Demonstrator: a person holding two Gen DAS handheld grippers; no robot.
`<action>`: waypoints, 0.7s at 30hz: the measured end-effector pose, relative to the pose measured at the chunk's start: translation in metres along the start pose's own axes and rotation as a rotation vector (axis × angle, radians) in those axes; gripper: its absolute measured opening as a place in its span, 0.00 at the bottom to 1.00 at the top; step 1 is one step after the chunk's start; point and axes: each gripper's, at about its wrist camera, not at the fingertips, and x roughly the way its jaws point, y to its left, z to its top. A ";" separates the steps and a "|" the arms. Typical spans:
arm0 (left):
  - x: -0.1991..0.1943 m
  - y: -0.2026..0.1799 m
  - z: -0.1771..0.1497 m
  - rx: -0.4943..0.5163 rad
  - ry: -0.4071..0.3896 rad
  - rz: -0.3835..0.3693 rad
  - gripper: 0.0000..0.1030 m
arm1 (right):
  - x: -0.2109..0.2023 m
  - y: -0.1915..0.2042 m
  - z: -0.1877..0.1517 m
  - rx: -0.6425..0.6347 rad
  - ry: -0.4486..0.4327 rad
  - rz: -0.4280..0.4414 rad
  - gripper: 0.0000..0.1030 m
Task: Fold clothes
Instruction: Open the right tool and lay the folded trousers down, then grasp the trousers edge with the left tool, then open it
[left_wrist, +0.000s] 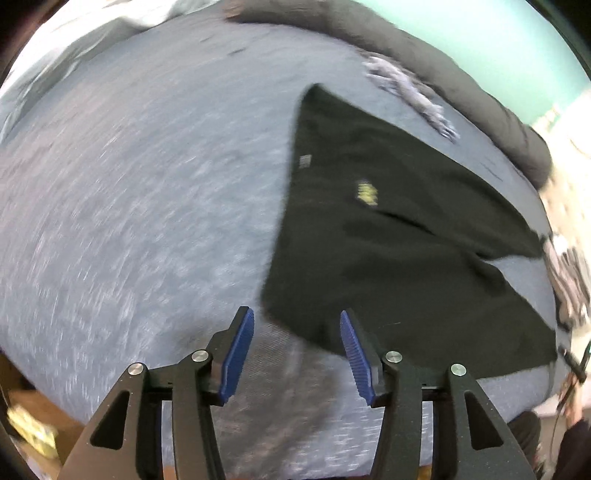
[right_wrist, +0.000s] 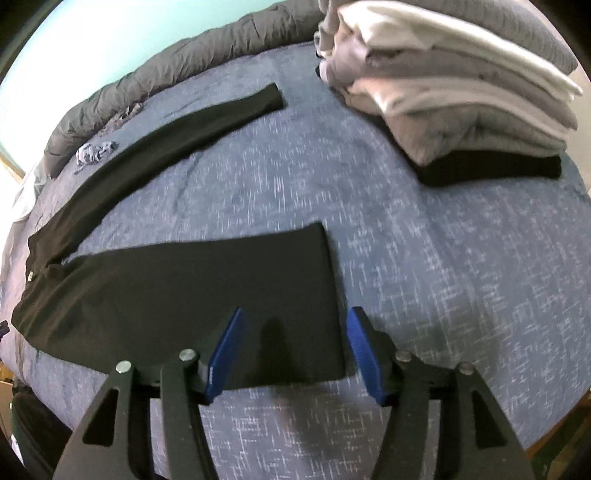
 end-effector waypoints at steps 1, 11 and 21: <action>0.001 0.006 -0.002 -0.019 0.001 -0.004 0.55 | 0.001 -0.002 -0.002 0.005 0.007 0.002 0.58; 0.035 0.030 -0.006 -0.165 0.001 -0.156 0.58 | 0.006 -0.013 -0.014 0.072 0.041 0.044 0.58; 0.048 0.014 0.008 -0.113 -0.007 -0.162 0.13 | 0.005 -0.015 -0.016 0.088 0.028 0.067 0.20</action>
